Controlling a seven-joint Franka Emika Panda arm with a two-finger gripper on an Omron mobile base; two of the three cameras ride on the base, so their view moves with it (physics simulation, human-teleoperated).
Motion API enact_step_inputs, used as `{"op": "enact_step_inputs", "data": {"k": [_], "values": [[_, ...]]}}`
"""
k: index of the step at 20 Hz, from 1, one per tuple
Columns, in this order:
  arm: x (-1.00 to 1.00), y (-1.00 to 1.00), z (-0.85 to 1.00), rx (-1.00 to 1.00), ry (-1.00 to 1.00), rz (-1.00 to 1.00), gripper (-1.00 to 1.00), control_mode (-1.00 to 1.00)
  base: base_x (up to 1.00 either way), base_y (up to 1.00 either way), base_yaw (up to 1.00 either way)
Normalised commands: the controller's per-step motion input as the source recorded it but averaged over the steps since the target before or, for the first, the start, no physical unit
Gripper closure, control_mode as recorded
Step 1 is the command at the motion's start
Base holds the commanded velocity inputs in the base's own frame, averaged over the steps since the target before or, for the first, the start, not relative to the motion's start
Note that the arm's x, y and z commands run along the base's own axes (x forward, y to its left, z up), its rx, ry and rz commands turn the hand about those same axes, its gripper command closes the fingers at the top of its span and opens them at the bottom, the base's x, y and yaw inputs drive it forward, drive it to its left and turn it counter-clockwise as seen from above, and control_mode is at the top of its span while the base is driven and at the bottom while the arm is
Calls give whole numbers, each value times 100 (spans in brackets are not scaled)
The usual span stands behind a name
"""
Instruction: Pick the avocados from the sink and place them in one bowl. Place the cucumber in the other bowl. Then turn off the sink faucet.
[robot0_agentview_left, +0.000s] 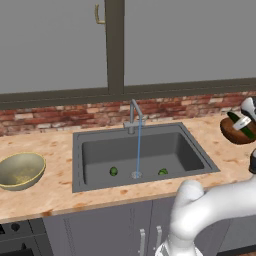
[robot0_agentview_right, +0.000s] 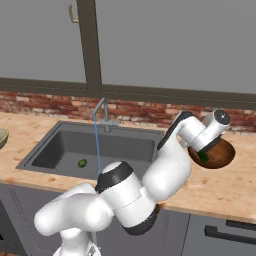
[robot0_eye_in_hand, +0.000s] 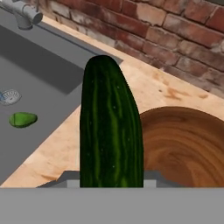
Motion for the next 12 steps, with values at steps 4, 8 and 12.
{"op": "enact_step_inputs", "data": {"k": [4,8,12], "values": [[39,0,-7,0,1,0,100,-100,0,0,0],[31,0,0,0,0,8,100,-100,0,0,0],[26,-14,-5,0,0,12,100,-100,0,0,0]]}}
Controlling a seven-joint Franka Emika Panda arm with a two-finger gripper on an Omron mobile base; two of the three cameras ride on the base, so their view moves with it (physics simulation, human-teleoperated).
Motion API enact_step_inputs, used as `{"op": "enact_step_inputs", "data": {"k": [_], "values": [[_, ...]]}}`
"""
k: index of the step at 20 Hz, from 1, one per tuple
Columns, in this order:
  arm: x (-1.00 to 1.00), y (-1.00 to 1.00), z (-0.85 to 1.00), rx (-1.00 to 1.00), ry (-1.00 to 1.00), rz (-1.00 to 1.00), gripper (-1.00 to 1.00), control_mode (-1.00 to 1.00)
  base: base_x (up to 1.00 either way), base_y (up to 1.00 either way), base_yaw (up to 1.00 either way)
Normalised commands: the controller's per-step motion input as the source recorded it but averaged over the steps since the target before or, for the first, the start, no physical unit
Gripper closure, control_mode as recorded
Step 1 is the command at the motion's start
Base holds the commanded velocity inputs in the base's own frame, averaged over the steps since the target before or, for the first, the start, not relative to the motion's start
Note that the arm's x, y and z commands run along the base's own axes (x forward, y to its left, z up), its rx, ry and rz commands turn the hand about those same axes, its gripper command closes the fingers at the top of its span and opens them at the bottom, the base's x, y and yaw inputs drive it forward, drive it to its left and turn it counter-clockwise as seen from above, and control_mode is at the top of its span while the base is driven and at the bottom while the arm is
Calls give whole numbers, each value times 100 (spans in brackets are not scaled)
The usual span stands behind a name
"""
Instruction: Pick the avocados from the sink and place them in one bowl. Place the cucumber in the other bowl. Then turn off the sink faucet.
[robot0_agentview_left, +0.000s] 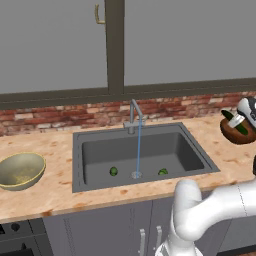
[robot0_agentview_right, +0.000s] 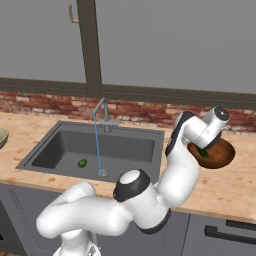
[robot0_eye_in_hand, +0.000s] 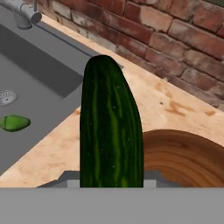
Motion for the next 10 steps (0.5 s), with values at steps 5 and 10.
{"op": "enact_step_inputs", "data": {"k": [5,10], "values": [[20,-31,-22,4,0,10,100,-100,0,0,0],[27,-21,-14,4,0,8,100,-100,0,0,0]]}}
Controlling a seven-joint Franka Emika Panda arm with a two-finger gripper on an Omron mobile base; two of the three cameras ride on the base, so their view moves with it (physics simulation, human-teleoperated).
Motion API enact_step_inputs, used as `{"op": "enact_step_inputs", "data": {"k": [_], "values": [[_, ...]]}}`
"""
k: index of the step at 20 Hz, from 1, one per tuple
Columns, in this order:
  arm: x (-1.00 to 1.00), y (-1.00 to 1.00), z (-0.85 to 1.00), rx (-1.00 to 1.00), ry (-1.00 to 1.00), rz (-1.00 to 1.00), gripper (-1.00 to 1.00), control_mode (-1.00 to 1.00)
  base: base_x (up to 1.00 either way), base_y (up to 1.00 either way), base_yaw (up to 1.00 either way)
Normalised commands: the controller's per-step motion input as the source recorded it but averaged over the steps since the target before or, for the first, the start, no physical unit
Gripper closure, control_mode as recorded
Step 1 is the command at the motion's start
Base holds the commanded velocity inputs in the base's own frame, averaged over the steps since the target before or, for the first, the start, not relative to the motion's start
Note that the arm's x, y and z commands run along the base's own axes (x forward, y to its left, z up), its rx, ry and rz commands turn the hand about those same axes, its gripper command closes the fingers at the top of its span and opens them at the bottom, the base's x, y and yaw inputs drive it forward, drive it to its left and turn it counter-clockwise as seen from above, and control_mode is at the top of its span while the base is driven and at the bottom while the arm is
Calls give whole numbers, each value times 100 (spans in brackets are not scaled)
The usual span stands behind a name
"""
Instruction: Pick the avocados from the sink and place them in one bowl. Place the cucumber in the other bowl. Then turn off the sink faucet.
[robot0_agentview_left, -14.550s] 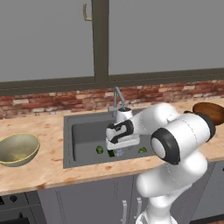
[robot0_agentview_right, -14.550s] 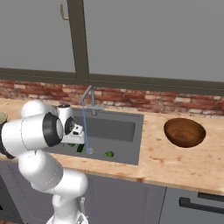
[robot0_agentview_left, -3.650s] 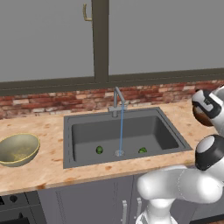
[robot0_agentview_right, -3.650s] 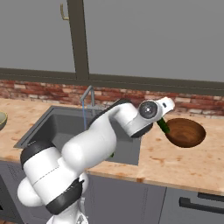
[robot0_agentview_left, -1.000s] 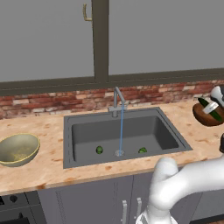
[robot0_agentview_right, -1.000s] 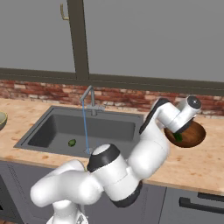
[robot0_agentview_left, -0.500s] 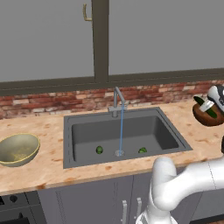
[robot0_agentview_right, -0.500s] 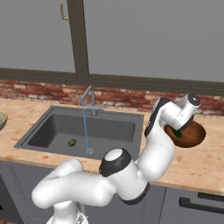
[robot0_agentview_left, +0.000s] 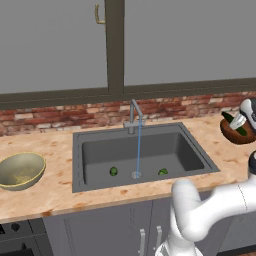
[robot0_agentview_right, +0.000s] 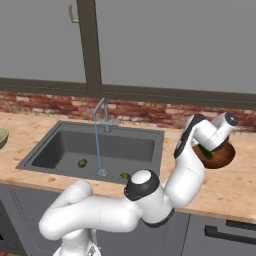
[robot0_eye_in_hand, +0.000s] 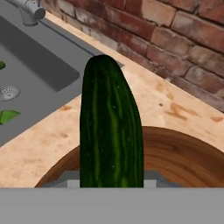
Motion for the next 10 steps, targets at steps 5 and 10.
{"op": "enact_step_inputs", "data": {"k": [5,10], "values": [[16,-4,-4,2,0,4,100,-100,0,0,0],[0,0,-3,0,0,1,-100,-100,0,0,0]]}}
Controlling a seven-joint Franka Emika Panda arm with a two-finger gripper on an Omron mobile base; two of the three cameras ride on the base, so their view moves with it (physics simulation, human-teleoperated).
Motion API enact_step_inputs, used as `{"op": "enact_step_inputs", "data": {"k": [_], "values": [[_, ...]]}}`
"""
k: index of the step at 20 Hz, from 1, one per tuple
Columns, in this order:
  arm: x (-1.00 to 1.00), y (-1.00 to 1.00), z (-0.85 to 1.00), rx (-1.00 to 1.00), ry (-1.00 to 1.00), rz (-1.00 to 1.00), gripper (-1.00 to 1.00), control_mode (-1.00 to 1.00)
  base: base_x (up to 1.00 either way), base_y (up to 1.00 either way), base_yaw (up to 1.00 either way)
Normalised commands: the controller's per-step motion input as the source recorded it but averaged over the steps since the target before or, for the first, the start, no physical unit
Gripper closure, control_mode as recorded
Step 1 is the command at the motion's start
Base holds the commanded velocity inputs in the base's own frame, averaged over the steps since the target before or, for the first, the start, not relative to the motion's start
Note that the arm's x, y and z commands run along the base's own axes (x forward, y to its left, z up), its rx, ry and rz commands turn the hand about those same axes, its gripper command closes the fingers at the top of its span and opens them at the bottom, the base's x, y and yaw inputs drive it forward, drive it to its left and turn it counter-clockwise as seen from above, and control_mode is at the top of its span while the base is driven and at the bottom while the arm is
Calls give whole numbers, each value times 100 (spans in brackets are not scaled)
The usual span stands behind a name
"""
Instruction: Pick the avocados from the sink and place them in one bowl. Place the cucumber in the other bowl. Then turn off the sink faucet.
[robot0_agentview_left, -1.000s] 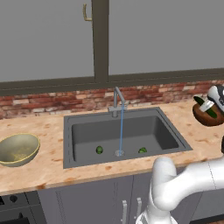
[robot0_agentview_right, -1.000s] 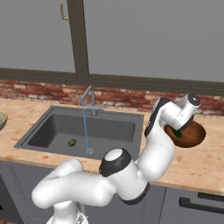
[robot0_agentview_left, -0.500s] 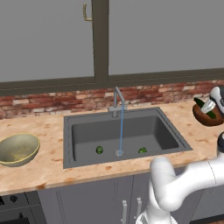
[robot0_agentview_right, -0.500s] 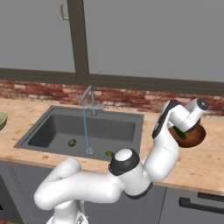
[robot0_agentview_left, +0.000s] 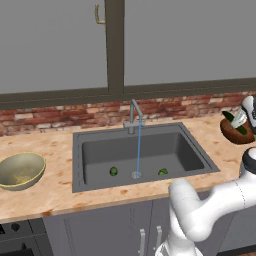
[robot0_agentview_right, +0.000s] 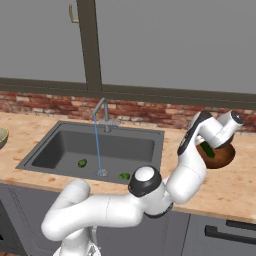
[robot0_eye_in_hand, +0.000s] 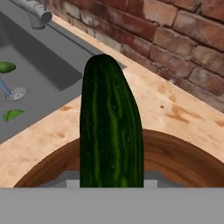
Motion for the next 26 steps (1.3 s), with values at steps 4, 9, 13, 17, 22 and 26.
{"op": "enact_step_inputs", "data": {"k": [4,9,13,17,22,26], "values": [[0,0,-23,0,0,0,-100,-100,0,0,0],[0,24,-49,-12,-8,0,-100,-100,0,0,0],[-1,66,5,-13,-18,0,-100,-100,0,0,0],[0,91,54,-22,-24,0,-100,-100,0,0,0],[0,97,52,-31,-35,0,-100,-100,0,0,0],[-10,96,24,-36,-35,0,-100,-100,0,0,0]]}}
